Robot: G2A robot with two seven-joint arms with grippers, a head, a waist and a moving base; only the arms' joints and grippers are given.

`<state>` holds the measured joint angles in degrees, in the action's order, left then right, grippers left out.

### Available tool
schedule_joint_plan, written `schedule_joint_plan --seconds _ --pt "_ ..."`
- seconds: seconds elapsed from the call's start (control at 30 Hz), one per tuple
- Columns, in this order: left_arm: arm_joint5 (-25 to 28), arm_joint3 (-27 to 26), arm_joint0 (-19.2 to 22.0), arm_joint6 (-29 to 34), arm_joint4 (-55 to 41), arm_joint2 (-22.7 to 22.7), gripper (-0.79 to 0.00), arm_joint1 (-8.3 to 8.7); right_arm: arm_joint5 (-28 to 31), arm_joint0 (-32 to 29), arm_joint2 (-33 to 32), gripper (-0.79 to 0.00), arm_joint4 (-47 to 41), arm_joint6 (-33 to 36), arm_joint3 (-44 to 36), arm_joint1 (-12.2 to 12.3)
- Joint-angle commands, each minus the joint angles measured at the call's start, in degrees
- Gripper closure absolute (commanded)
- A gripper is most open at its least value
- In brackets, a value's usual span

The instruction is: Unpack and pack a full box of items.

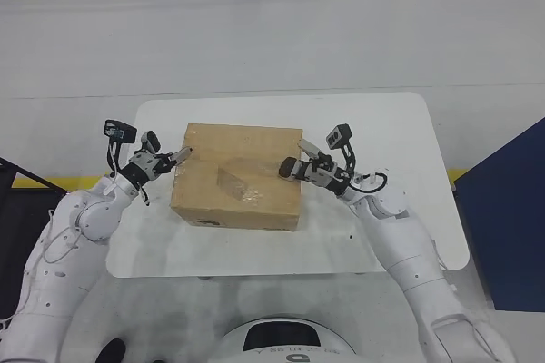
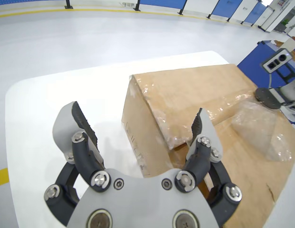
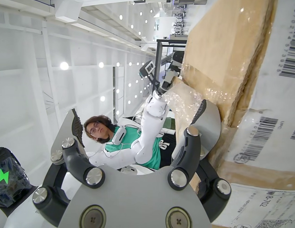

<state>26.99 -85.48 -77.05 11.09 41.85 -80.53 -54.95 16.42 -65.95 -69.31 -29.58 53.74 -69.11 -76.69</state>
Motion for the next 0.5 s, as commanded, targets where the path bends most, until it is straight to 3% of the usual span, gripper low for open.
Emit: schedule_joint_plan --seconds 0.0,0.1,0.47 --pt "-0.51 -4.39 -2.17 0.27 1.25 -1.04 -0.785 0.2 -0.2 0.21 0.3 -0.785 0.15 -0.5 0.12 -0.04" --pt "-1.34 -9.89 -5.1 0.98 4.31 -2.24 -0.785 0.48 0.0 0.39 0.62 -0.785 -0.01 -0.62 0.5 -0.06" --pt "-1.34 -9.89 -5.1 0.98 4.31 -2.24 -0.785 0.48 0.09 1.22 1.82 -0.785 -0.14 -1.62 2.58 -0.19"
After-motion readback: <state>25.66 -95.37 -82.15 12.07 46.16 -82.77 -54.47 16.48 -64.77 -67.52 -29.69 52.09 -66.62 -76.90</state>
